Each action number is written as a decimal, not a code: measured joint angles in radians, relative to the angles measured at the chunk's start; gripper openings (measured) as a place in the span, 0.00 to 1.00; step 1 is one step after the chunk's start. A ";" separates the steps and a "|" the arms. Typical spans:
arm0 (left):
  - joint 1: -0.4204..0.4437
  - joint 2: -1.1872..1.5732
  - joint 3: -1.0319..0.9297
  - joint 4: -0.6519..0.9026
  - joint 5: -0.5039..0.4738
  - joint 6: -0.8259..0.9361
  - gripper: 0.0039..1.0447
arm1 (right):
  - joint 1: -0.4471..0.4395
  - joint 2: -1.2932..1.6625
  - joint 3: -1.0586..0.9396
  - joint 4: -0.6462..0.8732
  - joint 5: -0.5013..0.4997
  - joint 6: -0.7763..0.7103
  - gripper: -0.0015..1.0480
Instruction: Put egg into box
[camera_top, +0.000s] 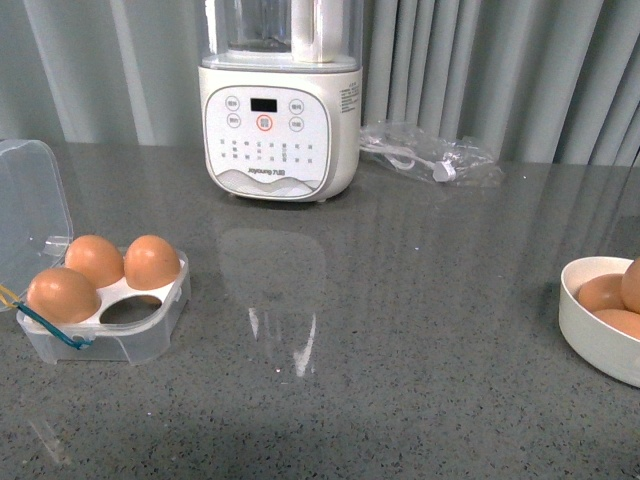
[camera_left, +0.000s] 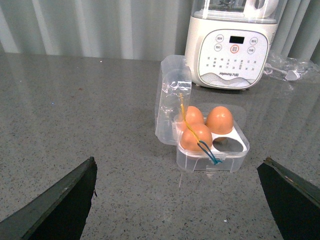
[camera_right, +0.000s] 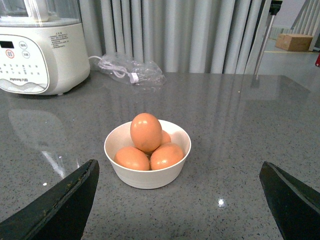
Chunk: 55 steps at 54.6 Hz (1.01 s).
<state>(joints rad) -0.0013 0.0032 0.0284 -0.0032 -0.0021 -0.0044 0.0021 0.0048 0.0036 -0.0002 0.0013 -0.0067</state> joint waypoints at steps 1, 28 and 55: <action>0.000 0.000 0.000 0.000 0.000 0.000 0.94 | 0.000 0.000 0.000 0.000 0.000 0.000 0.93; 0.000 0.000 0.000 0.000 0.000 0.000 0.94 | 0.043 0.067 0.061 -0.147 0.131 0.049 0.93; 0.000 -0.001 0.000 0.000 0.002 0.000 0.94 | -0.109 0.828 0.348 0.258 0.079 -0.003 0.93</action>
<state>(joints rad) -0.0017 0.0025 0.0284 -0.0032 -0.0002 -0.0044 -0.1074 0.8326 0.3511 0.2581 0.0799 -0.0093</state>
